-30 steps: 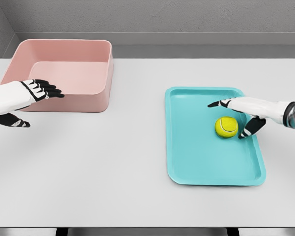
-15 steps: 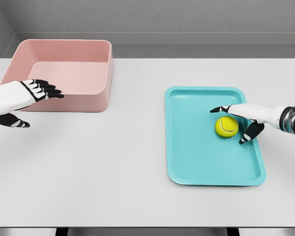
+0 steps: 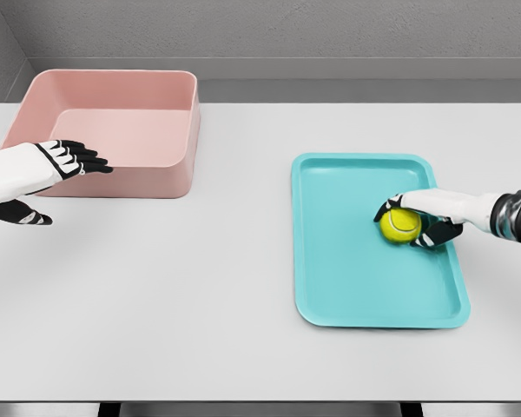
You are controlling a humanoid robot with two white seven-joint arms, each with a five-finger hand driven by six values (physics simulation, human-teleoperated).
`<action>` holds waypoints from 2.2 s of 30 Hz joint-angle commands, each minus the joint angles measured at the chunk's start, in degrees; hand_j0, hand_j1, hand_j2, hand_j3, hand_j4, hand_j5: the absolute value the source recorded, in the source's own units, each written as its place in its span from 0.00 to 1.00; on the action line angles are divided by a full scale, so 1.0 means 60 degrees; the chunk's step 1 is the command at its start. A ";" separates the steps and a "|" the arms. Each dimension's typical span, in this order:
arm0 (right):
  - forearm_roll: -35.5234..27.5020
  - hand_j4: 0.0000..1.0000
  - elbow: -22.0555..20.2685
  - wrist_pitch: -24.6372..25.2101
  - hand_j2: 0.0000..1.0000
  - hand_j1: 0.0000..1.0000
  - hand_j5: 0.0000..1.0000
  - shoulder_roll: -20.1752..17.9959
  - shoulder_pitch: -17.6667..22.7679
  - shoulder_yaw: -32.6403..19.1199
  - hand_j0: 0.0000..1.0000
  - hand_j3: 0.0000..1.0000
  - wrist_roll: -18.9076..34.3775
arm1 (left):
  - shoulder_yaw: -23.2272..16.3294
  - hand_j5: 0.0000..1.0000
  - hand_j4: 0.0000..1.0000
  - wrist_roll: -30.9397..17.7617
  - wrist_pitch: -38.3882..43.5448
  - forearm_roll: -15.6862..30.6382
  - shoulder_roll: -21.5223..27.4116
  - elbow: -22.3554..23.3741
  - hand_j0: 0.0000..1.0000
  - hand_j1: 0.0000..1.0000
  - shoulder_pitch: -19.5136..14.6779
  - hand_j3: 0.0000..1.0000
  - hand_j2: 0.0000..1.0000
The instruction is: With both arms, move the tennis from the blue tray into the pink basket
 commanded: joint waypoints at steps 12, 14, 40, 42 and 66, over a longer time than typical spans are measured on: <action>0.0053 0.51 -0.0250 -0.0042 0.51 0.51 0.51 -0.0011 -0.0058 -0.0022 0.51 0.51 0.0012 | 0.0009 1.00 1.00 0.0003 0.0015 0.0061 0.0013 0.0003 1.00 1.00 0.0000 1.00 1.00; 0.0067 0.46 -0.0250 -0.0043 0.46 0.46 0.46 -0.0011 -0.0073 -0.0037 0.46 0.46 0.0012 | 0.0009 1.00 1.00 0.0003 0.0015 0.0061 0.0013 0.0003 1.00 1.00 0.0000 1.00 1.00; 0.0053 0.42 -0.1114 -0.0101 0.42 0.42 0.42 0.0692 -0.0923 -0.0125 0.42 0.42 0.0012 | 0.0009 1.00 1.00 0.0003 0.0015 0.0061 0.0013 0.0017 1.00 1.00 0.0000 1.00 1.00; 0.0053 0.42 -0.1129 -0.0247 0.42 0.42 0.42 0.0765 -0.1055 -0.0096 0.42 0.42 0.0012 | 0.0009 1.00 1.00 0.0003 0.0015 0.0061 0.0028 0.0017 1.00 1.00 0.0000 1.00 1.00; 0.0038 0.36 -0.1202 -0.0980 0.36 0.36 0.36 0.2157 -0.2446 0.1428 0.36 0.36 0.0012 | 0.0009 1.00 1.00 0.0003 0.0015 0.0061 0.0028 0.0017 1.00 1.00 0.0000 1.00 1.00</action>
